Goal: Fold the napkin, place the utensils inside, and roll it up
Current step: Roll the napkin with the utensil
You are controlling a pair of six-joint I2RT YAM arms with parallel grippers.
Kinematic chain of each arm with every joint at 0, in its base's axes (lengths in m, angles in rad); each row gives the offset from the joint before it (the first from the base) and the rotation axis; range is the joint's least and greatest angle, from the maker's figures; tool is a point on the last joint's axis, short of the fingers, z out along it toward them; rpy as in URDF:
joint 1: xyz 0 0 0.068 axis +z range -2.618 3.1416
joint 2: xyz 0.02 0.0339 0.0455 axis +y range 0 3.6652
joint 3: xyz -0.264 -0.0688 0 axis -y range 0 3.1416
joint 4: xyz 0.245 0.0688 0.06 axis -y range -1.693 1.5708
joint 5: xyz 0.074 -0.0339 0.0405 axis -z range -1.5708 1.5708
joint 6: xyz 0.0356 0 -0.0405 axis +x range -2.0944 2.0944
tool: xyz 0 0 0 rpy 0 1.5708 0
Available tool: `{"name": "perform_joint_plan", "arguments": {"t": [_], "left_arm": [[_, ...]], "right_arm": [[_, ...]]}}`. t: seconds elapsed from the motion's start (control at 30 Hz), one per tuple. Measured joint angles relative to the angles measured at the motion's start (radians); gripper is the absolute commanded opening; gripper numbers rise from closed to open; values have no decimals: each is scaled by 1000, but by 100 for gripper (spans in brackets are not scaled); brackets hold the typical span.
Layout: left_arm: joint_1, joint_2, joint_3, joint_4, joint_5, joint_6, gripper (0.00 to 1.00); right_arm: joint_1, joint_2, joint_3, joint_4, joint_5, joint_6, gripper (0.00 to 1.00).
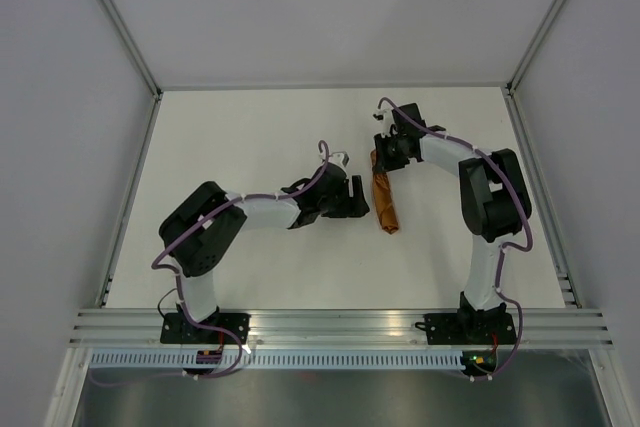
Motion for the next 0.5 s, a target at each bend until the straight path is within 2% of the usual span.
{"name": "perform_joint_plan", "arguments": {"t": [0.1, 0.5], "left_arm": [[0, -13, -9, -14, -18, 8, 79], [0, -3, 35, -51, -42, 15, 78]], "right_arm": [[-1, 25, 30, 22, 6, 13, 18], [-1, 53, 61, 74, 64, 20, 18]]}}
